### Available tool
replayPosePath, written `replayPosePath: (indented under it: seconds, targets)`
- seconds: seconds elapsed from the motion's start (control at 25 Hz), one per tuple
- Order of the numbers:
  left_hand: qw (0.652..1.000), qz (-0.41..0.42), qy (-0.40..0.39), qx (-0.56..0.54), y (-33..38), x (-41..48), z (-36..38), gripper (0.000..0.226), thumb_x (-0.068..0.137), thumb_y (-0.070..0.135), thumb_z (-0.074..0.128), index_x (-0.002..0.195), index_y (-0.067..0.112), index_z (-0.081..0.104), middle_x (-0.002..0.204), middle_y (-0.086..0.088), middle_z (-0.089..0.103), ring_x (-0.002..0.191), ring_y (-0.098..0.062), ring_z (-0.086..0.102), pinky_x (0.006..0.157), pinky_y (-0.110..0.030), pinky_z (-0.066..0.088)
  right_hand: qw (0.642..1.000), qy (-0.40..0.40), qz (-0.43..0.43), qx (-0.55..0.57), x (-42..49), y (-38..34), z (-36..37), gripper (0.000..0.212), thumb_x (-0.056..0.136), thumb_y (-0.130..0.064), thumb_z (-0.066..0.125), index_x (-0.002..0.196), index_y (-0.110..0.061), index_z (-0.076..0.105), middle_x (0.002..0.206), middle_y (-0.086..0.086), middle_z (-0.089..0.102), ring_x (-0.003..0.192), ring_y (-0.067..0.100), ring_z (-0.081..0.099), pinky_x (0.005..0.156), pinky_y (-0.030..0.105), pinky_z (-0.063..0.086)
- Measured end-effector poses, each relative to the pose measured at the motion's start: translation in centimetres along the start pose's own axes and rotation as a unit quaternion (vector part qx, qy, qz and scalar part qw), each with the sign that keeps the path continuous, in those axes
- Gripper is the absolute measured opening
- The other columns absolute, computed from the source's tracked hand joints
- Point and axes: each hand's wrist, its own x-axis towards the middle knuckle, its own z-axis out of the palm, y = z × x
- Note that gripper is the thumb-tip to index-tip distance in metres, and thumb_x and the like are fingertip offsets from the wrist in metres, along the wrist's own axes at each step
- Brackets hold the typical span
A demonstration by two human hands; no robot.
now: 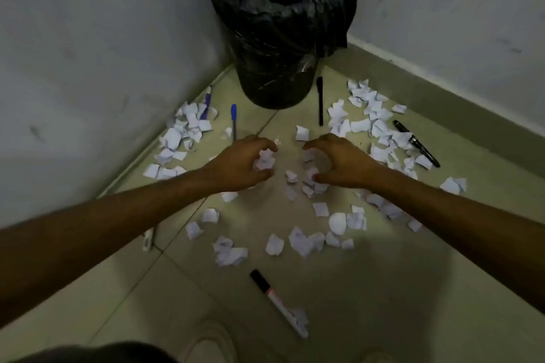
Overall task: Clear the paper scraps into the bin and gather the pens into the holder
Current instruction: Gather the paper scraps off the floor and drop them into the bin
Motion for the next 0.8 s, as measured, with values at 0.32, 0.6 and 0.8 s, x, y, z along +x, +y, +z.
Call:
replayPosePath:
  seconds: [0.32,0.6,0.8]
  targets:
    - [0.984,-0.104,-0.042,0.136,-1.4,-9.7,2.9,0.087,0.063,0.067,0.072,0.137,0.03,0.044,0.138,-0.005,0.043,0.122,-0.024,0.048,0.093,-0.041,0.049,0.99,-0.067,0.01,-0.122,-4.6,-1.0,3.9,0.072,0.076,-0.03,0.078,0.141,-0.034,0.045,0.141,0.009,0.037,0.12,0.032,0.045,0.095,0.039,0.047]
    - [0.963,-0.167,-0.13,0.165,-1.1,-12.9,5.1,0.085,0.057,0.071,0.072,0.123,0.024,0.047,0.119,-0.004,0.048,0.102,-0.022,0.056,0.077,-0.032,0.049,0.972,-0.129,0.111,-0.162,-9.9,-0.3,4.1,0.107,0.059,-0.053,0.086,0.146,-0.038,0.026,0.139,0.011,0.035,0.122,0.033,0.048,0.095,0.043,0.051]
    - [0.99,-0.113,-0.031,0.078,-0.6,-10.0,7.0,0.047,0.075,0.053,0.072,0.106,0.019,0.061,0.099,-0.003,0.055,0.091,-0.019,0.055,0.07,-0.026,0.036,0.992,-0.067,0.092,-0.057,-10.7,0.1,7.5,0.064,0.076,-0.032,0.08,0.13,-0.029,0.046,0.125,0.008,0.041,0.096,0.02,0.054,0.083,0.026,0.048]
